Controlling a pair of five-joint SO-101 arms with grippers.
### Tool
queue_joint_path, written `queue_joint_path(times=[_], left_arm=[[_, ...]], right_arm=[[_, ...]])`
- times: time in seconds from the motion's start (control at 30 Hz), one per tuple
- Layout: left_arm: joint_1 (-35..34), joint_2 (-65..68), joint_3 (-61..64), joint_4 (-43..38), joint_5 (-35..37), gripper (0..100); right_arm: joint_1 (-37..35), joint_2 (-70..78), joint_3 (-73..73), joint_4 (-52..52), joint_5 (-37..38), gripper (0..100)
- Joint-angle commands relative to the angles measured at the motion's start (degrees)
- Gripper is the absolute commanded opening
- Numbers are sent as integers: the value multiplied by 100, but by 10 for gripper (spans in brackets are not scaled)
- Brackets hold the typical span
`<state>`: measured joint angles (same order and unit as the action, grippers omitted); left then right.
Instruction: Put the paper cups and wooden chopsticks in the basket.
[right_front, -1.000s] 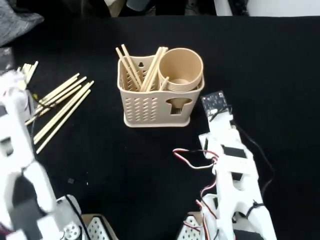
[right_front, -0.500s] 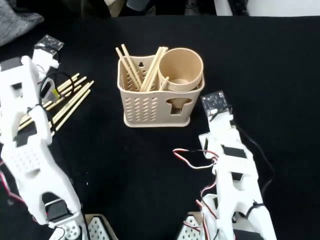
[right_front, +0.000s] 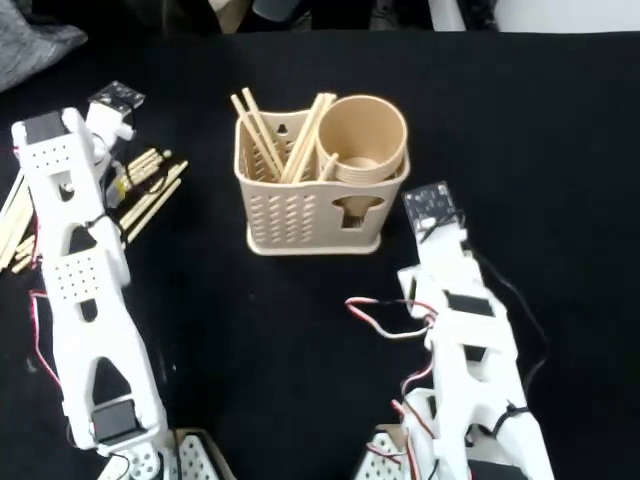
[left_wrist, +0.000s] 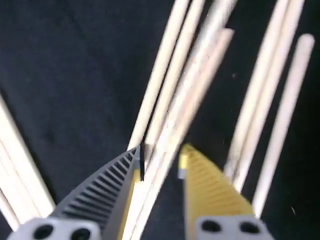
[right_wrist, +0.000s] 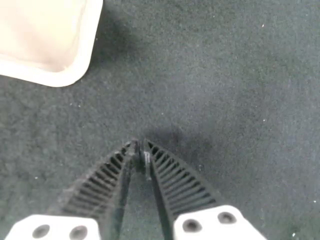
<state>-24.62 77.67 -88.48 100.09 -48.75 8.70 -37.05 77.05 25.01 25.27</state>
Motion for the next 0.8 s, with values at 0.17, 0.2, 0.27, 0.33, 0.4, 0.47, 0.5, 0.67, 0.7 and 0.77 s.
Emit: queue_joint_path(times=[0.17,0.2,0.27,0.33,0.4,0.47,0.5,0.67,0.7,0.77], left_arm=[[154,457,-681,70,-26,31],[154,457,-690,70,-26,29],[154,440,-699,70,0,29],[163,308,-690,79,325,29],[163,97,-681,88,853,29],[207,-167,-681,88,1363,29],[242,-316,-673,97,1609,29],[532,-1090,-295,97,2866,28],[585,-1292,-84,97,3130,28],[716,-1767,514,97,3604,28]], right_arm=[[70,-145,-40,-70,53,12],[70,-145,-40,-70,53,12],[70,-145,-40,-70,53,12],[70,-145,-40,-70,53,12],[70,-145,-40,-70,53,12],[70,-145,-40,-70,53,12],[70,-145,-40,-70,53,12],[70,-145,-40,-70,53,12],[70,-145,-40,-70,53,12],[70,-145,-40,-70,53,12]])
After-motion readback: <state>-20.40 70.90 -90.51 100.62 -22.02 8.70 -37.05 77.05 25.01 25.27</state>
